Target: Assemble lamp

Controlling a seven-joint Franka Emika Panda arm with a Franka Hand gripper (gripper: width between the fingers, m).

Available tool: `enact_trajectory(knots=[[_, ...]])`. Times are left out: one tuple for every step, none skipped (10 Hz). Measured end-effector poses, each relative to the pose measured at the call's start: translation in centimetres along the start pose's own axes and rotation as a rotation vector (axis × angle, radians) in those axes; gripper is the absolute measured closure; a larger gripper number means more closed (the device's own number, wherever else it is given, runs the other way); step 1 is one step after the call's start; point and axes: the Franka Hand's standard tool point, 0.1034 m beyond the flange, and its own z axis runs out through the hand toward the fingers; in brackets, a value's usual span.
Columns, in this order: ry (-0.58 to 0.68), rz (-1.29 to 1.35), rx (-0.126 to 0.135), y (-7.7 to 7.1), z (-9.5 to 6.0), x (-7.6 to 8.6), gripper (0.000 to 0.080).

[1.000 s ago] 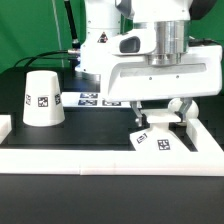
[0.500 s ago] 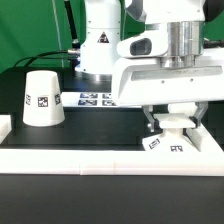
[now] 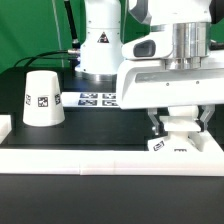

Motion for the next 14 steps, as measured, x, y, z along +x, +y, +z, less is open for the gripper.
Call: enact_trajectory(knots=[[0.0, -0.001, 0.0, 0.0, 0.0, 0.0, 0.0262], [0.0, -0.004, 0.0, 0.0, 0.0, 0.0, 0.0262], [0.0, -0.005, 0.0, 0.0, 0.0, 0.0, 0.0142], [0.0, -0.006, 0.0, 0.0, 0.0, 0.0, 0.0108], [-0.001, -0.011, 0.0, 0.0, -0.1, -0.2, 0.0102], [-0.004, -0.017, 0.0, 0.0, -0.5, -0.9, 0.0102], [-0.01, -0.02, -0.001, -0.1, -0.8, -1.7, 0.0102], [-0.017, -0.023, -0.003, -0.1, -1.2, -2.6, 0.01], [-0.021, -0.028, -0.005, 0.0, -1.7, -3.2, 0.01], [-0.026, -0.03, -0.006, 0.1, -2.2, -3.9, 0.01], [-0.031, -0.032, -0.008, 0.0, -2.7, -4.8, 0.01], [-0.035, -0.037, -0.008, -0.3, -3.4, -5.6, 0.01], [-0.039, -0.046, -0.008, -0.8, -3.8, -6.4, 0.01], [-0.042, -0.056, -0.008, -1.5, -4.1, -7.1, 0.01]])
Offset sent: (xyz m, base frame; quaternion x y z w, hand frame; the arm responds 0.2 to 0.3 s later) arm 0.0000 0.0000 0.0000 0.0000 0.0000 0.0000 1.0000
